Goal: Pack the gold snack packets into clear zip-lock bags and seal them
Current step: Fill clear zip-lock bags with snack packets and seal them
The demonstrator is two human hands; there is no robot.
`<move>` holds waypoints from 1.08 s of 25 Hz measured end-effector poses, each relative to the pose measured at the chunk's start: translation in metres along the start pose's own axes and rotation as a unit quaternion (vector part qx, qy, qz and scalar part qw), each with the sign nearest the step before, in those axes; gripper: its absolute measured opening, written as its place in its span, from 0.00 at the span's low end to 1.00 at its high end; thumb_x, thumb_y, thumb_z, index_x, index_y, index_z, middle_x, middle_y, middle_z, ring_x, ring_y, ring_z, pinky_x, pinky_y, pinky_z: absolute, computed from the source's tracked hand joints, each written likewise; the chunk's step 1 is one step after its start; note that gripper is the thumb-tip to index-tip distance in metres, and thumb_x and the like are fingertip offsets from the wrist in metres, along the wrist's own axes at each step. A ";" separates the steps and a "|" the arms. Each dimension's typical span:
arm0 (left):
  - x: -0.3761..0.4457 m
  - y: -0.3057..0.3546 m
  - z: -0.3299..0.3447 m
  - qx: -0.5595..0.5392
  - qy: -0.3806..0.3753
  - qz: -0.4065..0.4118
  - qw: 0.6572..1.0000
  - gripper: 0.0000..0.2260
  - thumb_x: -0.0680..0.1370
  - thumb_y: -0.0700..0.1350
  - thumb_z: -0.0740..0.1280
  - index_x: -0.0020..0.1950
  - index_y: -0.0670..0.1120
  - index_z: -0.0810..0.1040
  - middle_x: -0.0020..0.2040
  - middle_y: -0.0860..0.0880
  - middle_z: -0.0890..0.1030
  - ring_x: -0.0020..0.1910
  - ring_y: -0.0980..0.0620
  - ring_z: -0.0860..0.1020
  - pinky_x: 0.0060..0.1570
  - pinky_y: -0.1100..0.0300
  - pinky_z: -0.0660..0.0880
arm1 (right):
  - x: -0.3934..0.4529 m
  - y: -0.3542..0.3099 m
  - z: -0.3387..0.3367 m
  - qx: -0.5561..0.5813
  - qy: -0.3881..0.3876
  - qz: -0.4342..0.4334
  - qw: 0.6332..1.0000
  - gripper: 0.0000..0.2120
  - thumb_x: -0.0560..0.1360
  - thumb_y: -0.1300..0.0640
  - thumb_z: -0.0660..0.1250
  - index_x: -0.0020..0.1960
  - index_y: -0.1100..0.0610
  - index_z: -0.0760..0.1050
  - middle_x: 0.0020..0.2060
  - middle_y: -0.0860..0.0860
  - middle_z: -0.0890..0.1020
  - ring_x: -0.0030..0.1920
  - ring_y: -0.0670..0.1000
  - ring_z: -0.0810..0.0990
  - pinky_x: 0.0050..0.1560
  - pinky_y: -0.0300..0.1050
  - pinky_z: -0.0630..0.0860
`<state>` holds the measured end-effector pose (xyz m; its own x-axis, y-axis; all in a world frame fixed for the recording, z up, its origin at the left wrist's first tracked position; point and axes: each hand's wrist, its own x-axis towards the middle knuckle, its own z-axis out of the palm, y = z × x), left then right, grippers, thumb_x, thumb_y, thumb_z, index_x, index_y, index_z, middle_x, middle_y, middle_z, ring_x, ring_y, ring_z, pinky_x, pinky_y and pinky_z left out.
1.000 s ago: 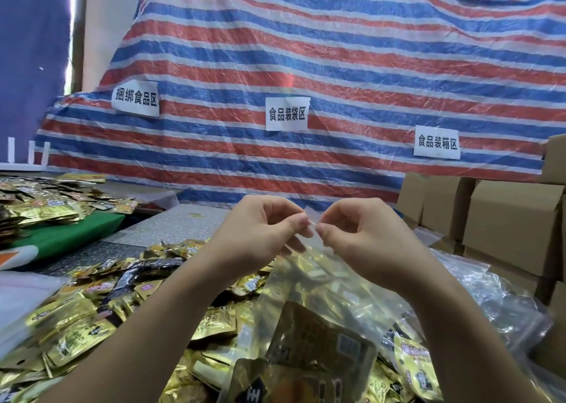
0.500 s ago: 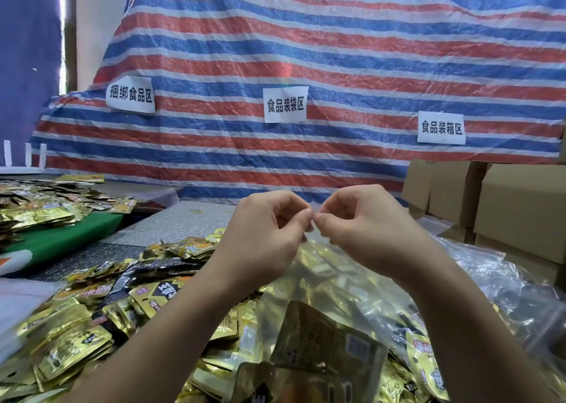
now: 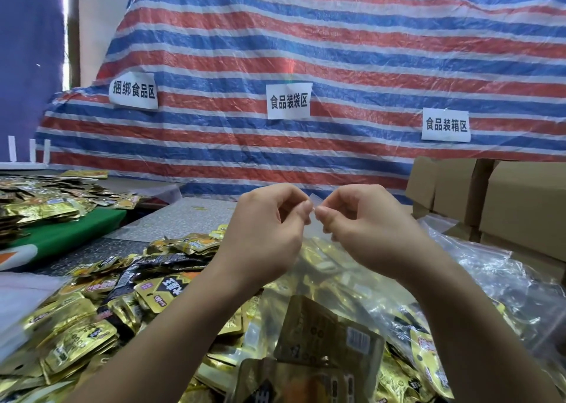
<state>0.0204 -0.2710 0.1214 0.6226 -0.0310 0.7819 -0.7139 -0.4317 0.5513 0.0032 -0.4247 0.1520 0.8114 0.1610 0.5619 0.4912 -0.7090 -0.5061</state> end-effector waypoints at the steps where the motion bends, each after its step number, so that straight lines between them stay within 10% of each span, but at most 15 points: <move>1: 0.001 0.000 -0.001 -0.004 -0.010 -0.008 1.000 0.09 0.79 0.43 0.67 0.40 0.48 0.81 0.34 0.51 0.82 0.33 0.54 0.79 0.36 0.54 0.76 | 0.000 0.000 -0.002 0.010 -0.013 0.006 1.000 0.07 0.79 0.49 0.67 0.42 0.47 0.79 0.36 0.46 0.83 0.38 0.46 0.81 0.42 0.47 0.81; 10: 0.005 0.007 -0.006 -0.151 -0.070 -0.090 0.982 0.07 0.80 0.40 0.67 0.43 0.45 0.83 0.36 0.51 0.84 0.32 0.57 0.79 0.33 0.64 0.76 | -0.004 -0.008 -0.016 0.039 -0.021 0.023 0.999 0.08 0.78 0.52 0.69 0.41 0.49 0.81 0.34 0.43 0.84 0.36 0.45 0.82 0.38 0.41 0.79; 27: -0.006 0.047 -0.023 -0.175 0.046 -0.021 0.983 0.09 0.80 0.43 0.66 0.42 0.49 0.82 0.35 0.53 0.83 0.31 0.60 0.78 0.33 0.67 0.75 | 0.000 -0.055 -0.050 0.035 -0.050 -0.021 0.998 0.10 0.76 0.50 0.71 0.39 0.53 0.83 0.31 0.47 0.84 0.33 0.43 0.81 0.41 0.43 0.77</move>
<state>-0.0245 -0.2703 0.1498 0.6345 0.0682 0.7699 -0.7644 -0.0928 0.6381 -0.0390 -0.4200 0.2124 0.8159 0.2589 0.5170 0.5428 -0.6511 -0.5305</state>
